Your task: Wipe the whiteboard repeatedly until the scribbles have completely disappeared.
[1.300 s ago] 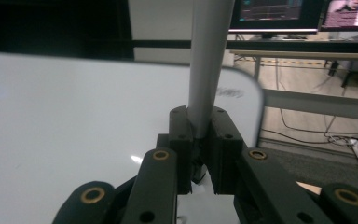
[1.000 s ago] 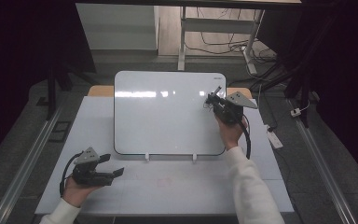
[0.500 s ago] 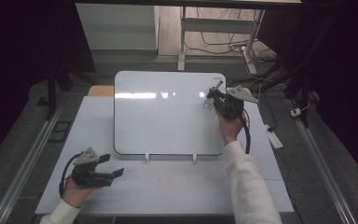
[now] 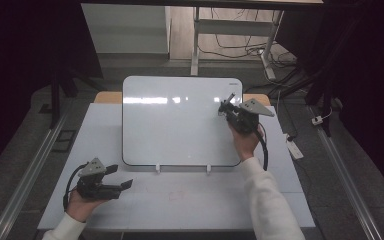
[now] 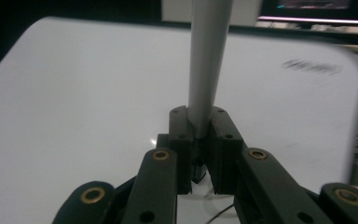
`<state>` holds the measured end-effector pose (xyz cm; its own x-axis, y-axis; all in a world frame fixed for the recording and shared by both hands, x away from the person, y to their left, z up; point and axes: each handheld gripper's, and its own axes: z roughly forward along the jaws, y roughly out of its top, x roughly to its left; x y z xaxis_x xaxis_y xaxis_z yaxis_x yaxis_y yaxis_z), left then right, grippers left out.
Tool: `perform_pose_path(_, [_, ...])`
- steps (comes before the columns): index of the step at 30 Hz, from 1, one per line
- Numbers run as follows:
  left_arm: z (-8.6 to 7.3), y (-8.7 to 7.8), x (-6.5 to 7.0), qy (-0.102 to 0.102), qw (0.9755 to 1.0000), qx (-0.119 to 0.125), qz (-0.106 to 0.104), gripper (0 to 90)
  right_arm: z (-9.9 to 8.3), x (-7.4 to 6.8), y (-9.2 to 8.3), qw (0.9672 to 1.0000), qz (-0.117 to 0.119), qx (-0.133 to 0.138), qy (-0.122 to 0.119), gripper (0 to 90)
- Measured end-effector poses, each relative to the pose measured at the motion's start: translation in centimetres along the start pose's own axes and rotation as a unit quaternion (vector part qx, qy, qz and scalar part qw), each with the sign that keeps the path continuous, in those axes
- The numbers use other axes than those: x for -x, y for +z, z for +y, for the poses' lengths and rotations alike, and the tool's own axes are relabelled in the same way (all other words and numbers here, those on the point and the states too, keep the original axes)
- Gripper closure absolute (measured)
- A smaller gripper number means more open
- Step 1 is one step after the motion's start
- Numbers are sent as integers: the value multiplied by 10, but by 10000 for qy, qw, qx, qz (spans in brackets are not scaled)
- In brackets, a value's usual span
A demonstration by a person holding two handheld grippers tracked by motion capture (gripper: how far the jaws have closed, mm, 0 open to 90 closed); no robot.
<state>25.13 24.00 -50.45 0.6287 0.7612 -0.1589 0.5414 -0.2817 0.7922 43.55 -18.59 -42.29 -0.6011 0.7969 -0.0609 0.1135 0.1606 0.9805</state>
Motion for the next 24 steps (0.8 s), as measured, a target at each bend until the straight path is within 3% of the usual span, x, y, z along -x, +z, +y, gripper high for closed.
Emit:
perform_pose_path(3, [0,1,1,3,10000,-5,-3,187,-6,-8,-2,9998,119,-65,-154,807])
perform_pose_path(5, [0,0,2,20,10000,-7,-1,187,-3,-3,-3,9999,-34,-20,-155,808])
perform_pose_path(9, [0,-2,2,7,10000,35,9,187,4,15,-6,9993,-318,120,146,807])
perform_pose_path(10, [0,-2,2,5,10000,36,6,187,3,14,-7,9993,-299,117,179,808])
perform_pose_path(14, [0,-1,1,4,10000,10,6,187,-9,-5,-8,9999,51,-70,-131,808])
perform_pose_path(16, [0,-1,1,13,10000,7,1,187,-10,-6,-10,9997,41,-89,-227,808])
perform_pose_path(21, [0,-2,2,11,10000,36,10,188,-2,17,-14,9991,-404,96,60,808])
perform_pose_path(24, [1,-1,1,14,10000,17,7,187,-3,17,-15,9991,-399,104,117,808])
